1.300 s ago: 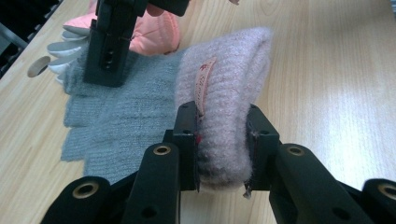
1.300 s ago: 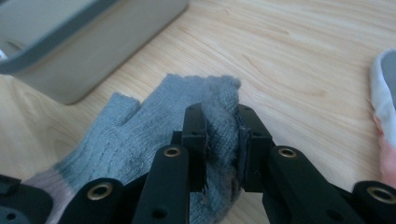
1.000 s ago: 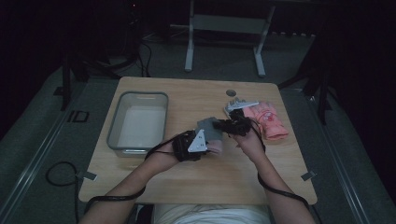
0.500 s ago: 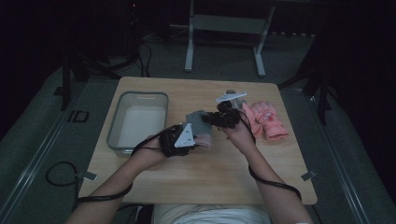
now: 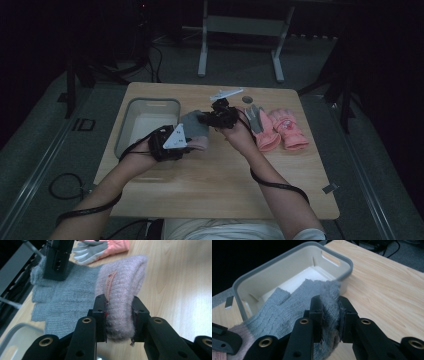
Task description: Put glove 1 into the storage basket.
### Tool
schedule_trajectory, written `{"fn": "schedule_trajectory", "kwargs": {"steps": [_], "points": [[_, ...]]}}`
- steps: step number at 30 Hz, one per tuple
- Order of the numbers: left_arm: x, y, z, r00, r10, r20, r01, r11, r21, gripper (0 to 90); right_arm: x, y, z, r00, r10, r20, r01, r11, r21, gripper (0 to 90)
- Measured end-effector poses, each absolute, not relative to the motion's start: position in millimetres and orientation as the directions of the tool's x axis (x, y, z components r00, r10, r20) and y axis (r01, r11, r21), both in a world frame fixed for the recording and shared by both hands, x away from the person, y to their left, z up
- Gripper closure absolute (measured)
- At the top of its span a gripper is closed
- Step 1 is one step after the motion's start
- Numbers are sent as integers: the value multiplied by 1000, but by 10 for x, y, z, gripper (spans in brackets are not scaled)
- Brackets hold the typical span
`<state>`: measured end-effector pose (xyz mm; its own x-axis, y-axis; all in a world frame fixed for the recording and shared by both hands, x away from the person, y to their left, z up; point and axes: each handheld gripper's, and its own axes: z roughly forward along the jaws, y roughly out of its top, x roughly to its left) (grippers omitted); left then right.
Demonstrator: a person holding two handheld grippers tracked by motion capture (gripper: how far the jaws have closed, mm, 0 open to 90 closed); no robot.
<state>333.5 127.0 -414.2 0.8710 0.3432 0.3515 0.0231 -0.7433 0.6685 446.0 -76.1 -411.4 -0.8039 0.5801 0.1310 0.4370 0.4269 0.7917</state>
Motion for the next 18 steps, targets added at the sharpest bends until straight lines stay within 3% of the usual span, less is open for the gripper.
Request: {"fn": "schedule_trajectory", "kwargs": {"steps": [18], "points": [[3406,2103,-4167,857,369,359,72,-776,626,706,4620,76,-4104,-835,515,195,435,400,807,764]]}}
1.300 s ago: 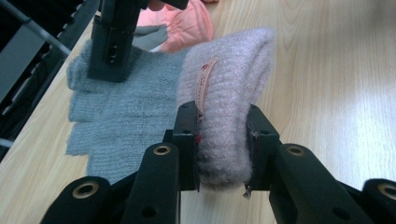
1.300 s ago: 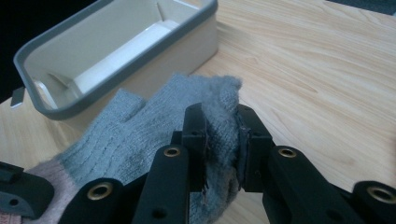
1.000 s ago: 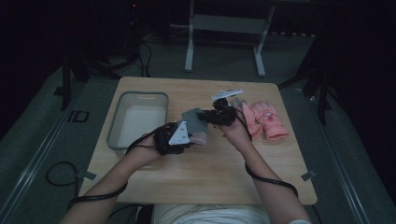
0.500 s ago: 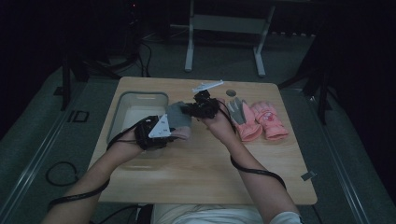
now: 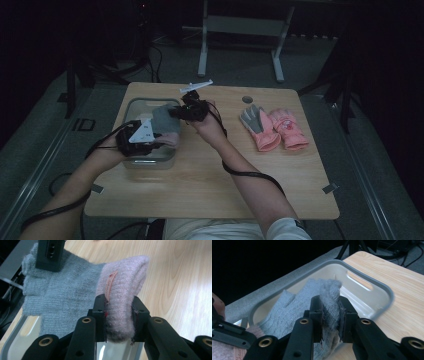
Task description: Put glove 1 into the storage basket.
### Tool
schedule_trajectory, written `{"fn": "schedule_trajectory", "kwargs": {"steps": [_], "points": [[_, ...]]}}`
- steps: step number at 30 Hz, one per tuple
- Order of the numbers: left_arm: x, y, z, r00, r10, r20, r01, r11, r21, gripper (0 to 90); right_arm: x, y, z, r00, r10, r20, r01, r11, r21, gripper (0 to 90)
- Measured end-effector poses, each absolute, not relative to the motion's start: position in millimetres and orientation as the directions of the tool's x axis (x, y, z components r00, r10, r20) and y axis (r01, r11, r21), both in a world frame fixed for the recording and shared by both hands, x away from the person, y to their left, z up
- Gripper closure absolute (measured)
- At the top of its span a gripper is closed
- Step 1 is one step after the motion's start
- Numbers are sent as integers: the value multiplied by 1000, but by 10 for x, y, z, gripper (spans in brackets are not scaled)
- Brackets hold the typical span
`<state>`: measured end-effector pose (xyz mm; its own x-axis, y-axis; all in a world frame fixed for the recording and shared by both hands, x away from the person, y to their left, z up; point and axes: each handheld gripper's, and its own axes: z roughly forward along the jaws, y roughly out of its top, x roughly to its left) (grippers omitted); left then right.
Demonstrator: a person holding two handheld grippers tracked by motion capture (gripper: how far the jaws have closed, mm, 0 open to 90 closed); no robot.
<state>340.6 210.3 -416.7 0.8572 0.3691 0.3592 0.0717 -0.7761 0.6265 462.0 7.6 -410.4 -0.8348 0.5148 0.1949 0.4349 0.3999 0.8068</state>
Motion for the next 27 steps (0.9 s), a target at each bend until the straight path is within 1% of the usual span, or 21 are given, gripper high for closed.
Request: {"fn": "schedule_trajectory", "kwargs": {"steps": [4,7,9,18,20,21,22,27], "points": [[3447,2264,-4163,864,374,337,105,-789,606,705,4655,237,-4161,-836,504,216,447,398,801,764],[3498,2334,-4187,878,355,322,105,-798,594,704,4673,314,-4211,-835,505,219,451,400,798,764],[3549,2360,-4234,884,340,320,97,-804,586,704,4685,358,-4255,-831,515,210,451,404,796,763],[3807,2398,-4420,912,320,255,144,-834,533,703,4820,471,-4554,-787,571,233,513,396,761,762],[3861,2399,-4464,922,300,245,136,-843,521,701,4844,499,-4611,-782,581,226,519,407,752,761],[3886,2396,-4500,923,289,254,126,-851,509,700,4854,511,-4641,-782,583,221,520,414,747,760],[3909,2391,-4532,925,268,269,108,-866,489,700,4864,516,-4671,-777,589,223,526,412,745,759],[4039,2353,-4655,943,208,261,69,-887,457,698,4919,501,-4774,-755,611,238,557,405,725,756]]}}
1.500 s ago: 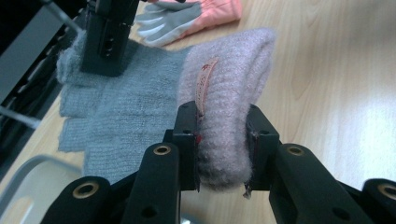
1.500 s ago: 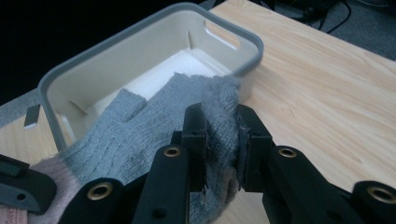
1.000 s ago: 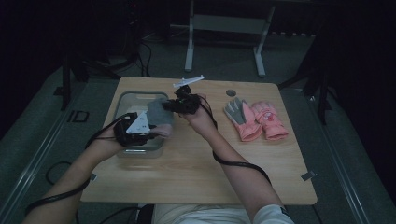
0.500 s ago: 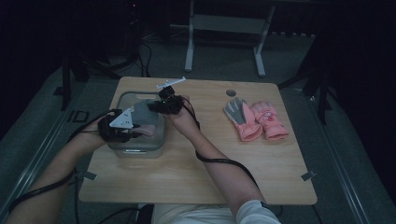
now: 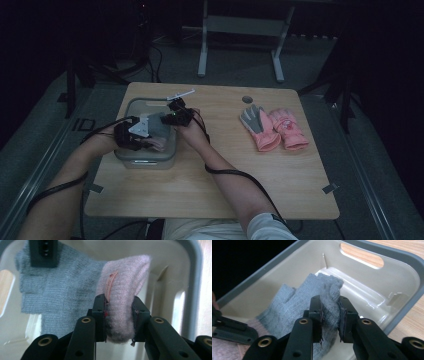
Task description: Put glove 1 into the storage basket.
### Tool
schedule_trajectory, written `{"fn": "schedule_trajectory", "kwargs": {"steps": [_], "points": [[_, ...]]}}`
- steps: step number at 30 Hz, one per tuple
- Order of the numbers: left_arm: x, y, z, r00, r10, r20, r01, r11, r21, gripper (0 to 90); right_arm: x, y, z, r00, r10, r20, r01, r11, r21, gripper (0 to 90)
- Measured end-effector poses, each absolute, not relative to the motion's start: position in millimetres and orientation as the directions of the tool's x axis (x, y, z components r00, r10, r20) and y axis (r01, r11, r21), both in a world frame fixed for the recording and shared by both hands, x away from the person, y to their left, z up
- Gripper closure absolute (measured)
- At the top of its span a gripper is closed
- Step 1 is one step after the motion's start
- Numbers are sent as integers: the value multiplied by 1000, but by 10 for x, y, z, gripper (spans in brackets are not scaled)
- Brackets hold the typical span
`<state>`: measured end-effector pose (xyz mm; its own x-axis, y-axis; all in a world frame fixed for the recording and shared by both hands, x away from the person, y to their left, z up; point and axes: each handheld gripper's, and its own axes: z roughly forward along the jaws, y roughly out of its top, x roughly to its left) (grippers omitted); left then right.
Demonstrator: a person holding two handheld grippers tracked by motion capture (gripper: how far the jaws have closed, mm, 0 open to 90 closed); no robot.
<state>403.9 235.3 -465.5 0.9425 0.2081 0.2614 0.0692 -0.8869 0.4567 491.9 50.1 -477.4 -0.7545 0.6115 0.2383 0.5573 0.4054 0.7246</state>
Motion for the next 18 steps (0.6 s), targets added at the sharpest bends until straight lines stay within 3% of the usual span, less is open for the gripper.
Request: {"fn": "schedule_trajectory", "kwargs": {"steps": [6,7,9,12,18], "points": [[4179,2307,-4713,955,211,208,99,-890,446,697,4940,481,-4773,-745,626,230,566,411,714,689],[4223,2269,-4756,957,216,195,114,-895,432,697,4932,444,-4737,-748,620,236,563,406,720,615],[4247,2255,-4776,959,218,181,123,-896,426,696,4925,417,-4710,-753,608,252,563,396,725,581],[4279,2208,-4825,961,231,151,151,-898,413,685,4851,315,-4607,-766,582,271,551,379,743,460],[4273,2173,-4828,954,270,131,195,-891,411,598,4720,118,-4541,-795,563,227,499,393,772,364]]}}
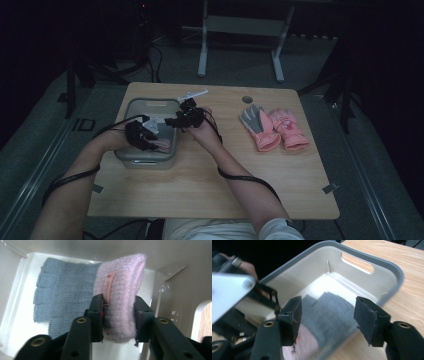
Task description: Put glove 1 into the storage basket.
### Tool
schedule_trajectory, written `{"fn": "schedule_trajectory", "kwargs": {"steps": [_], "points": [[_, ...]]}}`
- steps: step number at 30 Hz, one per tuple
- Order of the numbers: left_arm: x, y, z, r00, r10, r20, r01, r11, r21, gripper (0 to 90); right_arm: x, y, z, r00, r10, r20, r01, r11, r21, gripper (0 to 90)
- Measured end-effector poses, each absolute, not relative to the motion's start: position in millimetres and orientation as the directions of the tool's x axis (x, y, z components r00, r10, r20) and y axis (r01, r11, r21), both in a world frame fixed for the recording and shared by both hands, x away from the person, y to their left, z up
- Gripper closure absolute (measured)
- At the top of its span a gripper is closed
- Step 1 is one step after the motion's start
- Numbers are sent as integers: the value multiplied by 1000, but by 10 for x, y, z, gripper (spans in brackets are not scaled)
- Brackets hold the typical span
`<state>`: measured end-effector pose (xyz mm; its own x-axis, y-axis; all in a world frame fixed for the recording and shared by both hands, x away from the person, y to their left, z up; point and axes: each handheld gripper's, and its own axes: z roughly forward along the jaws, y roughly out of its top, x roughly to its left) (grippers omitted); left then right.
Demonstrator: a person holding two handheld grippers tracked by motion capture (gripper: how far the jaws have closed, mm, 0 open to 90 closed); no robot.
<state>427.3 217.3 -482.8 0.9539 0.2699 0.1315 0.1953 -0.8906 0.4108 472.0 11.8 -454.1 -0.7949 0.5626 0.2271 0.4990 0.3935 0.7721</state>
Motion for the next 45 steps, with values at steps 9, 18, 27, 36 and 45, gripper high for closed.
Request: {"fn": "schedule_trajectory", "kwargs": {"steps": [9,18,27,36,45], "points": [[4166,2285,-4695,883,454,119,337,-790,513,225,4553,-269,-4544,-829,518,211,453,402,796,151],[4003,2207,-4491,833,550,57,389,-657,646,54,4402,-574,-4483,-865,487,123,365,444,818,150],[3739,1883,-4455,846,533,15,361,-594,719,39,4267,-761,-4441,-880,455,138,359,444,821,135],[3448,1471,-4365,888,460,9,284,-563,776,40,4193,-1084,-4398,-856,502,124,370,427,825,123],[3327,1182,-4429,914,406,14,240,-568,787,41,4182,-1467,-4323,-839,538,77,340,409,847,341]]}}
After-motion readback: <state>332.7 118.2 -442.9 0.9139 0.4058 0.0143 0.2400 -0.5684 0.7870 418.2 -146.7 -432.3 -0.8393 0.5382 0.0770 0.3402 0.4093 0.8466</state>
